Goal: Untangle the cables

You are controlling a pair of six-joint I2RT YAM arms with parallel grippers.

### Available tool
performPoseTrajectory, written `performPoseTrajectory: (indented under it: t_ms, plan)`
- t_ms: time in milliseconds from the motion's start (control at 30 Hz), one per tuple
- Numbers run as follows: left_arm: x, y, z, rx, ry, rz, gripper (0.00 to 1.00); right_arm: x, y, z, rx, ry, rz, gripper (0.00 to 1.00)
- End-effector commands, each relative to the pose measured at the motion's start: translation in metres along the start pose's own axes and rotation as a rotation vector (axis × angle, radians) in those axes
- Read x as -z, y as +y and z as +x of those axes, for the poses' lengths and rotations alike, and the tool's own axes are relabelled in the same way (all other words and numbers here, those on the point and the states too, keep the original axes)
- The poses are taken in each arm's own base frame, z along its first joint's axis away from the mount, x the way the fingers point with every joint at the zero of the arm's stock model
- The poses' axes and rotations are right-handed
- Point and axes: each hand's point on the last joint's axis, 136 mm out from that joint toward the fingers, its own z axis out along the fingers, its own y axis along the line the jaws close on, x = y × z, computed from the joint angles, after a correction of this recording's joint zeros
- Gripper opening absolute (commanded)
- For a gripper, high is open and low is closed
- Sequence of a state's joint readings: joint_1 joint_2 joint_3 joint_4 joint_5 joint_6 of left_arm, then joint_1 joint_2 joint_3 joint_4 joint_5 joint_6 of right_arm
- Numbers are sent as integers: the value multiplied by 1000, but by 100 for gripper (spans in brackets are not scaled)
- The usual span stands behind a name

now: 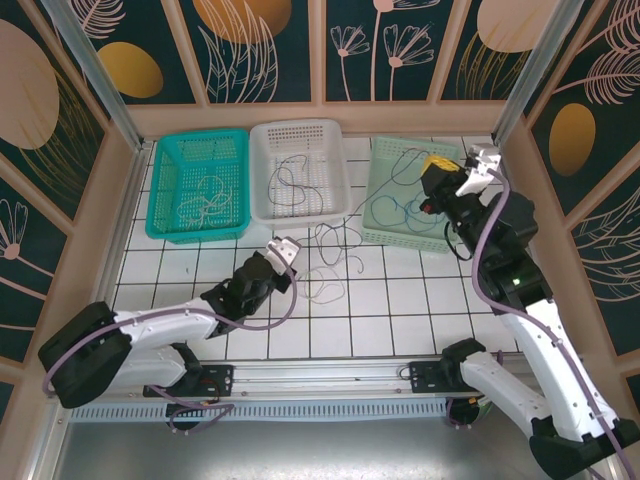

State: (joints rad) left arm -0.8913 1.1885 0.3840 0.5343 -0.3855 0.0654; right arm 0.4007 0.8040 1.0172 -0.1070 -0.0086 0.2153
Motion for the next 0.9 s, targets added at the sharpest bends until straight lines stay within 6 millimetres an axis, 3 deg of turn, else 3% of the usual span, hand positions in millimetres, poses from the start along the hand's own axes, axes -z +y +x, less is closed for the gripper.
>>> performPoseTrajectory:
  t_ms: [0, 100, 200, 333, 400, 567, 700, 800, 867]
  plan:
    - [13, 14, -18, 54, -58, -51, 0, -6, -15, 41, -19, 138, 57, 0]
    - [24, 36, -24, 74, -85, -153, 0, 6, -45, 40, -12, 85, 216, 0]
    - [33, 64, -13, 105, -57, -268, 0, 28, -70, 20, 20, 9, 376, 0]
    - [44, 94, 2, 182, -26, -362, 0, 49, -82, -3, 48, -39, 487, 0]
    - [51, 104, 3, 199, -34, -404, 0, 50, -80, -7, 53, -35, 480, 0]
    - [65, 114, -12, 212, -82, -431, 0, 50, -88, -4, 54, -23, 528, 0]
    - [72, 118, -11, 210, -83, -445, 0, 67, -93, -27, 65, -102, 590, 0]
    - [71, 113, -7, 221, -91, -414, 0, 74, -91, -41, 64, -141, 594, 0]
    - [67, 103, -9, 227, -110, -352, 0, 65, -79, -36, 49, -119, 508, 0]
